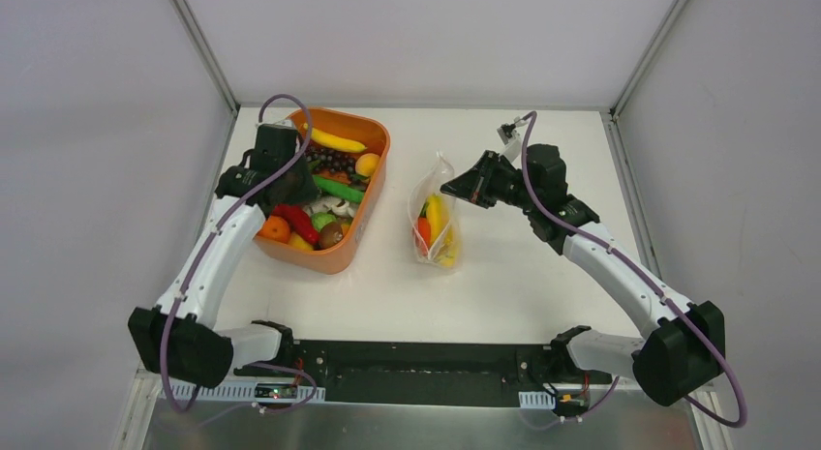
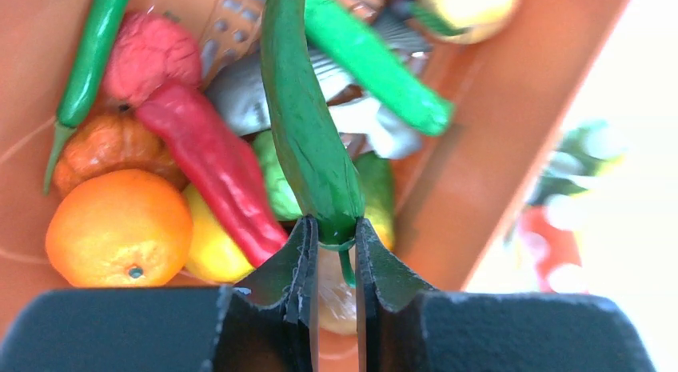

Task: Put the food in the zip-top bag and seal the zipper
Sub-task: Pick up the fake vegetable from the bin, then place the fake vegetable in the zipper food storage bag.

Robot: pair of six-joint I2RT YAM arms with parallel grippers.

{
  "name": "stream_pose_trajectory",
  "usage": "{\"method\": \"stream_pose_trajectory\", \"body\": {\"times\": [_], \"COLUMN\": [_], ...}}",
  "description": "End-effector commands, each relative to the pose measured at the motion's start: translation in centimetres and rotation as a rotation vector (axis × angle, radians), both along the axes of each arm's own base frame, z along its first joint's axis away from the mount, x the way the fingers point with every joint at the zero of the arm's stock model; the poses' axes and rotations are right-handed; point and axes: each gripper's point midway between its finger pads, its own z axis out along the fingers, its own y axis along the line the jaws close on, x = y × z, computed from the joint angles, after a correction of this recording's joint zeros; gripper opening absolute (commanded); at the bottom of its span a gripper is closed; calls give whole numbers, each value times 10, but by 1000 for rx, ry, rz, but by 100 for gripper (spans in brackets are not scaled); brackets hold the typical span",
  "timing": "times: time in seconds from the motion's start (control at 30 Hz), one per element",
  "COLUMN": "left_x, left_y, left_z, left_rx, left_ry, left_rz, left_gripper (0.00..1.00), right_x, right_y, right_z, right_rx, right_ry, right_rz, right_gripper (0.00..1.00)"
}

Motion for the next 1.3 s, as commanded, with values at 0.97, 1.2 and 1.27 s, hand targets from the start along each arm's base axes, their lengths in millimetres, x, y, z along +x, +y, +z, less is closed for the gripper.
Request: {"method": "stream_pose_trajectory", "body": {"times": [0.97,1.2,1.27], "left_x": [-119,-128,-127], "left_y": [-137,-135,-136], "left_z": [142,110,104], "left_rx": [-261,-67,-34], "left_ry": [-235,-32,5], "left_rz": [-842,-854,-846], "left_gripper": [0,0,0], "right_x": [4,6,5], "right_y": [-6,-9,-9], "right_z": [25,29,31], "right_rx": [65,62,63], "right_ry": [-57,-69,-76], "right_rz": [-78,-102,-102], "right_gripper": [0,0,0]}}
